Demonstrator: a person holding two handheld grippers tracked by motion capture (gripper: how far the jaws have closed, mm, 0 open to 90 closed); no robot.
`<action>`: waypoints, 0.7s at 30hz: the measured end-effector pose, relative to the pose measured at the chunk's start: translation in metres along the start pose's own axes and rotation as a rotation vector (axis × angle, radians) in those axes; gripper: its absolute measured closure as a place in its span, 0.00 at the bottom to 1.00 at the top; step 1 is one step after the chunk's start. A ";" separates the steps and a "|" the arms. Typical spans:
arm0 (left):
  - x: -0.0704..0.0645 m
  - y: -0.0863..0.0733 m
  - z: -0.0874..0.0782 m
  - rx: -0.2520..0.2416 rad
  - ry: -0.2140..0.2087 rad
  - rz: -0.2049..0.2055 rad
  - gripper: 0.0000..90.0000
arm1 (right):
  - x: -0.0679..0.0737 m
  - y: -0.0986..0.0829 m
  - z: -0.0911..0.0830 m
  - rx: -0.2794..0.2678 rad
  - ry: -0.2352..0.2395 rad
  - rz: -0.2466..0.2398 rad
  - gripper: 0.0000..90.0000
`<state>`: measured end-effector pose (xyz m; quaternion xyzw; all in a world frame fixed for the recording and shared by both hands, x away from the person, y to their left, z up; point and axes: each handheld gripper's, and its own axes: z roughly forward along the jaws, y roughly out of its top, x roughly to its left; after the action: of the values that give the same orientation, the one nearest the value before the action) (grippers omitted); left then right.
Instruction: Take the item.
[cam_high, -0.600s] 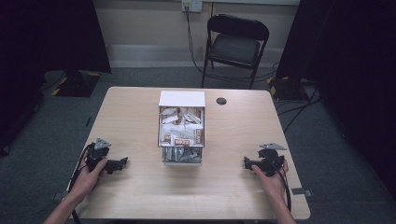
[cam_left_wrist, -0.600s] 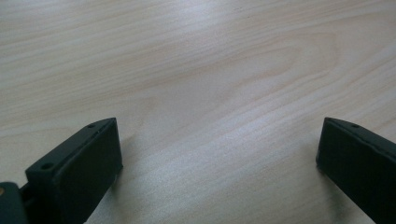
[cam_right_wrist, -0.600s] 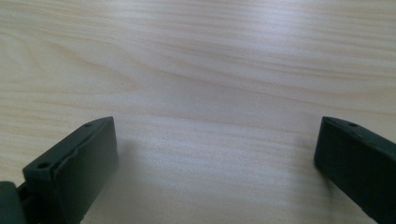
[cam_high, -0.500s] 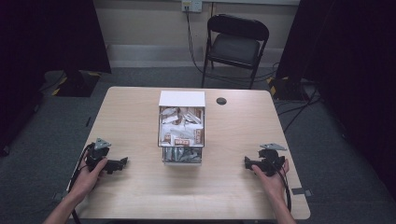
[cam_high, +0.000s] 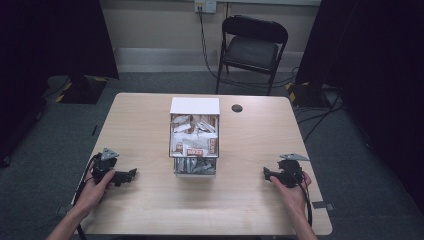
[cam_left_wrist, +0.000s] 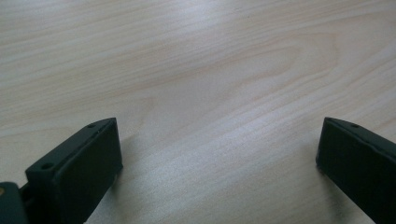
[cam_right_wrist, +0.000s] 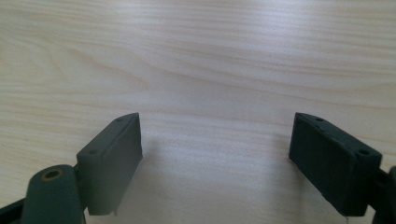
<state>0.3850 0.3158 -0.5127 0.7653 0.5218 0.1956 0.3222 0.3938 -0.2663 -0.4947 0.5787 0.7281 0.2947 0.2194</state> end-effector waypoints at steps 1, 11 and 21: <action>0.000 0.000 0.000 0.000 0.000 0.000 0.00 | 0.000 0.000 0.000 0.000 0.000 0.000 0.19; 0.000 0.000 0.000 0.000 0.000 0.000 0.00 | 0.002 0.003 -0.009 -0.006 0.080 0.029 0.26; 0.000 0.000 0.000 0.000 0.000 0.000 0.00 | 0.014 0.011 -0.021 -0.055 0.159 -0.009 0.37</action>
<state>0.3850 0.3158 -0.5127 0.7652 0.5219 0.1955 0.3224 0.3843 -0.2552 -0.4713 0.5440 0.7374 0.3587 0.1778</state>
